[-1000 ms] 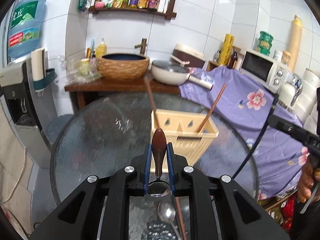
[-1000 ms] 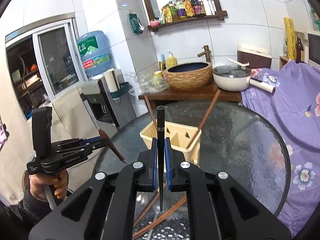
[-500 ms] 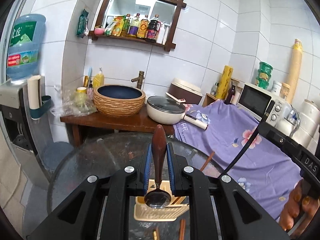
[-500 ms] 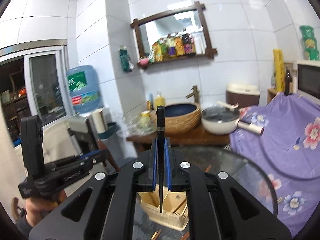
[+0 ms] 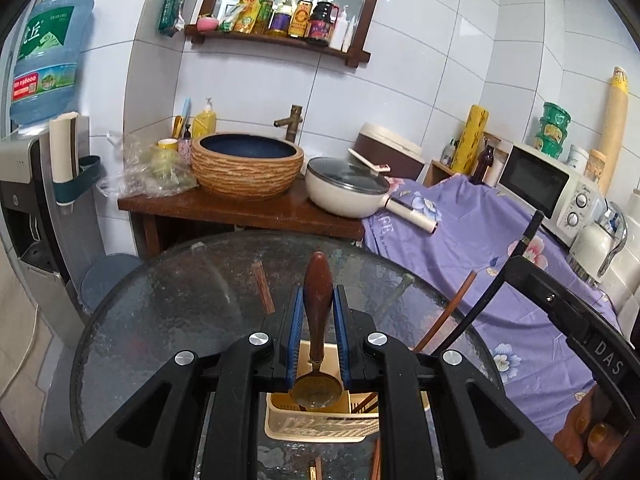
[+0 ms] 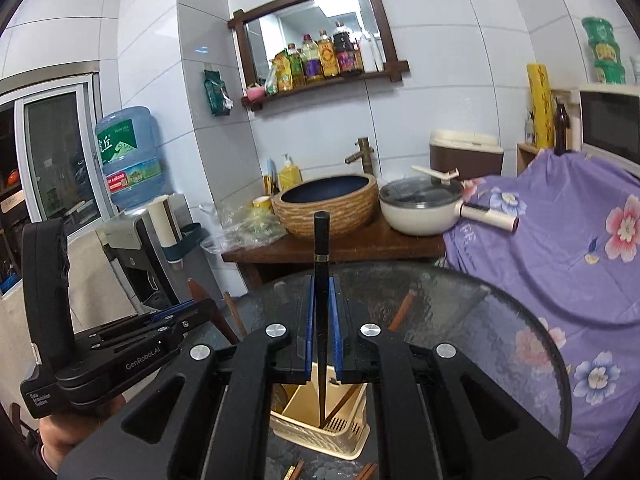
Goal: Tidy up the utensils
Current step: 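Lower the spoon and black chopstick into the cream holder, opening both grippers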
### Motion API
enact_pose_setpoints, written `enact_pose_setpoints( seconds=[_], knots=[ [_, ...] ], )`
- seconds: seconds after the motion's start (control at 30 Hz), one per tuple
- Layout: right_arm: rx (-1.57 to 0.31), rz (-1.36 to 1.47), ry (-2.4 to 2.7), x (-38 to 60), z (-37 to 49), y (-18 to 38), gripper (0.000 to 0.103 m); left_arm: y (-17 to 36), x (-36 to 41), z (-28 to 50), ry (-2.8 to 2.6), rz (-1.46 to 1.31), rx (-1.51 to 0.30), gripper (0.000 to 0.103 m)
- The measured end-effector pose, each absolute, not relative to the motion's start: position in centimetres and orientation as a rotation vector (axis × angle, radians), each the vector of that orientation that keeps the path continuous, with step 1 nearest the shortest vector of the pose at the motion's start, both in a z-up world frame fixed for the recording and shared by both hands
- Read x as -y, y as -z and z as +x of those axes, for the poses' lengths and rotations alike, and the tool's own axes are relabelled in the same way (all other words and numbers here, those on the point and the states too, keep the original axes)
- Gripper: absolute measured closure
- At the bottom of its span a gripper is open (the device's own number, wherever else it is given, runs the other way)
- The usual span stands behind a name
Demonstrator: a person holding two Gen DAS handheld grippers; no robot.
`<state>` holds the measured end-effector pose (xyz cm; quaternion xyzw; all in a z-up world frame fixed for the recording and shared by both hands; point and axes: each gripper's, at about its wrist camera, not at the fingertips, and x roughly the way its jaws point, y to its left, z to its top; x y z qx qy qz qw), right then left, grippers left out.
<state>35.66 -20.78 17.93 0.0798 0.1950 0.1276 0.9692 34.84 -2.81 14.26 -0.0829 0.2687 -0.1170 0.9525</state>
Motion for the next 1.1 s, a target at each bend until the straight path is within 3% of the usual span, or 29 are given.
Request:
enact_pose_setpoints(
  seconds=[0.53,0.9,1.0,1.03,1.1],
  knots=[
    [-0.503,0.195,-0.257,21.0,36.5,-12.7,0.095,-9.4,3.6,35.6,0.234,-0.126,-0.641,0.088],
    [-0.492,0.19,-0.221,21.5,36.5,-12.5,0.095,-8.2,3.9,36.0,0.23,-0.118,-0.663,0.088],
    [-0.489,0.166,-0.219,21.4,36.3,-12.3,0.094,-8.5,4.0,35.6,0.235,-0.111,-0.641,0.08],
    [-0.487,0.158,-0.214,21.3,36.3,-12.3,0.091,-8.7,4.0,35.3,0.235,-0.108,-0.632,0.073],
    [-0.487,0.151,-0.209,21.3,36.1,-12.2,0.076,-8.9,4.0,34.8,0.231,-0.1,-0.615,0.066]
  ],
)
